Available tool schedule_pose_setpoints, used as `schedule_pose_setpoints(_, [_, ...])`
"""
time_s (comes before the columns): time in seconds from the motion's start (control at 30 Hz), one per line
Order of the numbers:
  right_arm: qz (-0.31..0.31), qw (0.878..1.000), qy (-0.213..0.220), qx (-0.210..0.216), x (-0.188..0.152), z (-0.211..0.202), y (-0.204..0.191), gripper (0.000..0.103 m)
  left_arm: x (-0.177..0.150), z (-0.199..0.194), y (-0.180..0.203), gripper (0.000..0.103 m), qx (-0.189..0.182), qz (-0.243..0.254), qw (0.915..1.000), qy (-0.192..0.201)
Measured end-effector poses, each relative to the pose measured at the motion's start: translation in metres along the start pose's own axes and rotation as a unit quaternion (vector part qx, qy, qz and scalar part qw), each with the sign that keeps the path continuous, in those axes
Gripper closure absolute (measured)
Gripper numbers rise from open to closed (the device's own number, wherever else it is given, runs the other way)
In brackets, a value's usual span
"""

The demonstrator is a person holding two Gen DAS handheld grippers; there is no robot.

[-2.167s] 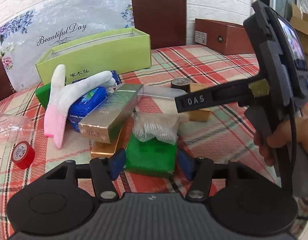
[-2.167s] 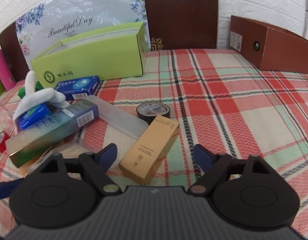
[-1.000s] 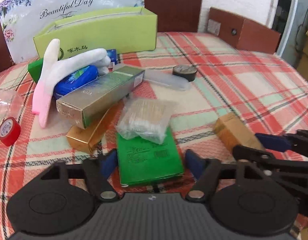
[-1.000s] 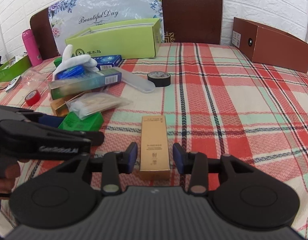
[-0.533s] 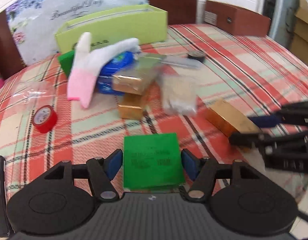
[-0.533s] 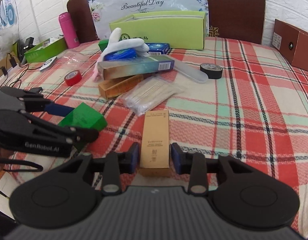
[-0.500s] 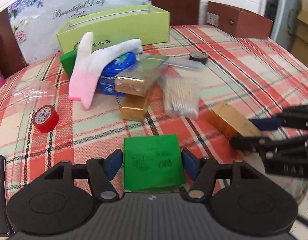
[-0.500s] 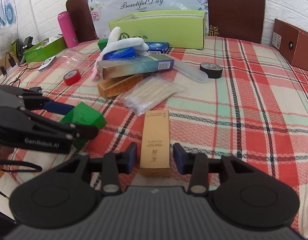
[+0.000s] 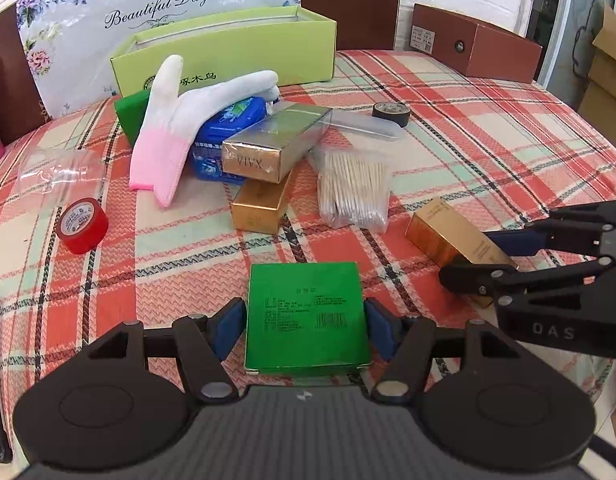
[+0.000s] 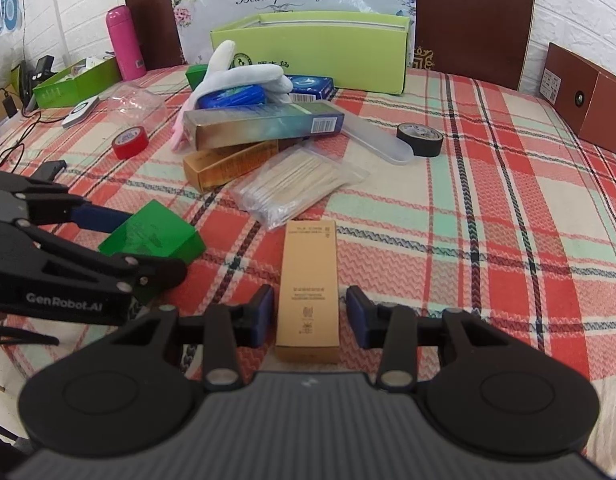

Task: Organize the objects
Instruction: 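Lower the green box with the left tool while the right tool lowers the gold box into the lime-green box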

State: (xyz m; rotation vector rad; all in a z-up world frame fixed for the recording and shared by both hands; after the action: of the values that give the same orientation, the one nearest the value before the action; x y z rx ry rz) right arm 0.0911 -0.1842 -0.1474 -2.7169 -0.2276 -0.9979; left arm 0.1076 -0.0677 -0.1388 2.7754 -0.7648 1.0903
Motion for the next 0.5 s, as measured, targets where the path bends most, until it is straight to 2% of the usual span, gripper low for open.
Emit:
schedule_pose_setpoints(0.03, [-0.001, 1.000, 0.000, -0.003, 0.000, 0.001, 0.000, 0.074, 0.000, 0.000, 0.000, 0.039, -0.005, 0.001, 1.0000, 0.001])
schedule_pose_setpoints(0.17, [0.006, 1.000, 0.000, 0.001, -0.001, 0.000, 0.000, 0.074, 0.000, -0.005, 0.003, 0.039, -0.011, 0.010, 0.9999, 0.007])
schedule_pose_setpoints(0.3, [0.021, 0.999, -0.008, 0.044, 0.005, -0.013, -0.006, 0.074, 0.012, -0.022, -0.001, 0.039, -0.018, 0.010, 0.9993, 0.032])
schedule_pose_setpoints(0.5, [0.009, 0.997, 0.039, 0.070, 0.054, -0.036, -0.015, 0.074, 0.062, -0.055, -0.021, 0.040, -0.015, 0.009, 0.9948, 0.100])
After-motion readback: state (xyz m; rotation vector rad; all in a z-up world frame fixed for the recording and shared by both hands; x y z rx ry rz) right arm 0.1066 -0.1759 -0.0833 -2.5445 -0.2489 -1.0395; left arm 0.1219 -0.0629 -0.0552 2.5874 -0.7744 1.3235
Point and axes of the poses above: each gripper's, at about its wrist camera, not at the fingertips, and z roughly the way its jaws point, y to its right, x to its top, the point moved 10 cm from there along z, roughly the way its jaws point, and after that the axes turned 11 degrees about z, right-handed, at the moved point
